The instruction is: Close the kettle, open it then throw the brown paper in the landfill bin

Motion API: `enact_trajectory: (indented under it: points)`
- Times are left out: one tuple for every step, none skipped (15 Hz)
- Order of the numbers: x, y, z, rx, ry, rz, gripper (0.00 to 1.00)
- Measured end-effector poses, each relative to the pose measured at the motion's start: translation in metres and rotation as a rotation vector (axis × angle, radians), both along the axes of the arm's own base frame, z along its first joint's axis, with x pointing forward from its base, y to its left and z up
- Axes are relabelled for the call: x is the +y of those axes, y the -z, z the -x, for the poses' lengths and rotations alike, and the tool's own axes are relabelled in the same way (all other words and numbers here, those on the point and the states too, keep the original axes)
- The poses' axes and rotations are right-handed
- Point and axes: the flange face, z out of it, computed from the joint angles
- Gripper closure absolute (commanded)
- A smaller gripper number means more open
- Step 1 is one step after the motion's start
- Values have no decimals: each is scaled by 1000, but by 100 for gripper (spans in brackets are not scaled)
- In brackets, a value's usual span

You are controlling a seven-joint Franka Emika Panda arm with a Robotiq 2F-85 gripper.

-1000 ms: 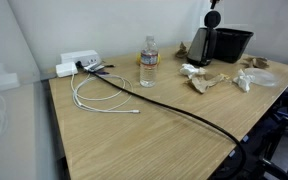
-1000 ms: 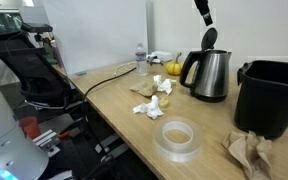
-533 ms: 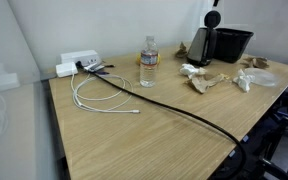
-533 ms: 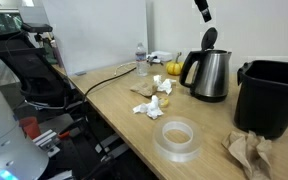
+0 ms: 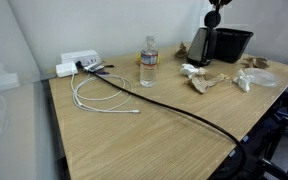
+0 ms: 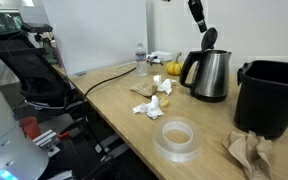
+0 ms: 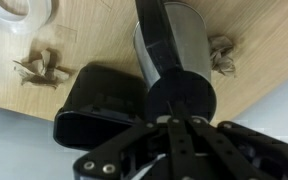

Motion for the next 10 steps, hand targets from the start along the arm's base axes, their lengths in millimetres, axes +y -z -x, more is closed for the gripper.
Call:
enact_trajectory:
  points:
    - [0,4,-1,3,4,-2,100]
    - [0,8,-3,2,8,-4,100]
    - [0,10,-5,0,11,-3,100]
    - [0,11,-6,-7,14,0,100]
    - [0,11,-8,-16,18,6,100]
    - [0,11,-10,-26,21,12,100]
    - [0,10,-12,-35,24,19,100]
    - [0,8,-13,-43,29,27,100]
    - [-1,5,-14,-52,33,36,100]
    - [-1,3,-15,-59,36,46,100]
